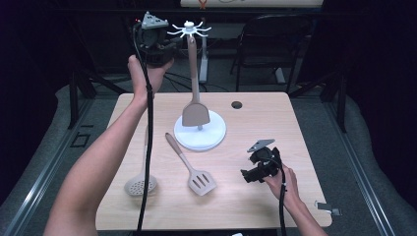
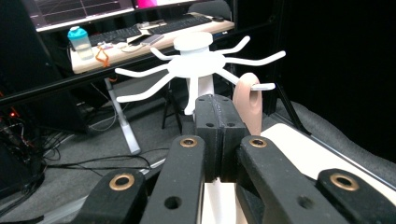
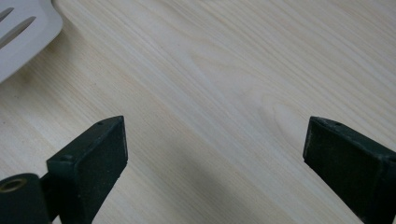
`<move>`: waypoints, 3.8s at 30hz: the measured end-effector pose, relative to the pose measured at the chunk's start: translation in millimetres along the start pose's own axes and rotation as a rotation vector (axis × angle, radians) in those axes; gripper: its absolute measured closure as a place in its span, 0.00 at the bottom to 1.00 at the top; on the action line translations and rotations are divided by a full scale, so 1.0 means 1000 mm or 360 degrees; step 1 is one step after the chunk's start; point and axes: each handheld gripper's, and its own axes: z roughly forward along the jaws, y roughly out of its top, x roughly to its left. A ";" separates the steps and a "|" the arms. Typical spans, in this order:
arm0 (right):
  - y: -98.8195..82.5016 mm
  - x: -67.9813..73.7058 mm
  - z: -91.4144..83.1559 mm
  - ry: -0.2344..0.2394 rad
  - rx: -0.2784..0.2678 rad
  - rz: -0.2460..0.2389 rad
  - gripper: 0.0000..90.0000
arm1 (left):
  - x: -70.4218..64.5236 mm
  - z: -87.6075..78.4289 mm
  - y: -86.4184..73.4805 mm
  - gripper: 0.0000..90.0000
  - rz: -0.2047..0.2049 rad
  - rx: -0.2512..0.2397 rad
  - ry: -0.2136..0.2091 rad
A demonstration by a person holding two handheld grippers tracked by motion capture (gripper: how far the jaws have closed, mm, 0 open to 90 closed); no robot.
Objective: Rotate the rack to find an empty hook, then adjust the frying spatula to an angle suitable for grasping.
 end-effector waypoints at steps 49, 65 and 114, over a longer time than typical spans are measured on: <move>0.001 0.004 0.003 0.0045 0.0024 -0.0015 0.07 | 0.031 -0.005 -0.081 0.53 -0.0095 0.0326 -0.0041; 0.002 0.010 0.007 0.0082 0.0063 -0.0033 0.07 | 0.039 0.005 -0.160 0.23 -0.0213 0.0577 -0.0045; 0.023 0.043 0.004 0.0323 -0.0098 -0.0046 1.00 | 0.007 0.013 -0.273 0.03 -0.0296 0.0919 -0.0139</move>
